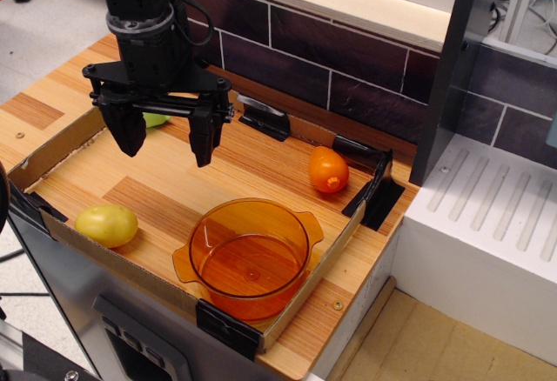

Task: Put potato in pot

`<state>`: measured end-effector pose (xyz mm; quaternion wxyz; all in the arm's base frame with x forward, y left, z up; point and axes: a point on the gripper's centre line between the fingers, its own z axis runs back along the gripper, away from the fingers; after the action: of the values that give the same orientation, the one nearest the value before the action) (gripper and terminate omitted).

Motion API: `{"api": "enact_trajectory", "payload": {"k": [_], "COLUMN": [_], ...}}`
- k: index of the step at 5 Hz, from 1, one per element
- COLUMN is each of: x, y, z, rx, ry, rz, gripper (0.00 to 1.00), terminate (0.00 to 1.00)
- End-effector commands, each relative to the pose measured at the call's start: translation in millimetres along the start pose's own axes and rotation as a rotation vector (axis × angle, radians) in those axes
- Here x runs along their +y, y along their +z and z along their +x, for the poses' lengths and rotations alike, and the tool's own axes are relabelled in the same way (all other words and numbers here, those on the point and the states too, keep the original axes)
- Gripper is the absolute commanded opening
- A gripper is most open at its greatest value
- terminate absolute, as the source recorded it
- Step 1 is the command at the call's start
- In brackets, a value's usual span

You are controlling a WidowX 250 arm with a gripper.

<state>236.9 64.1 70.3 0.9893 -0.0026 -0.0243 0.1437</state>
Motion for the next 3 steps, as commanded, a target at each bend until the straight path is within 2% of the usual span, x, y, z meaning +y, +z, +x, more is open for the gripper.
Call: {"api": "enact_trajectory", "payload": {"k": [1, 3], "x": [0.0, 5.3], "y": [0.0, 13.5], "z": [0.0, 0.8], "rx": [0.000, 0.000], "ry": [0.000, -0.229], "rz": [0.000, -0.039], "gripper": [1.00, 1.00], "terminate": [0.00, 0.00]}}
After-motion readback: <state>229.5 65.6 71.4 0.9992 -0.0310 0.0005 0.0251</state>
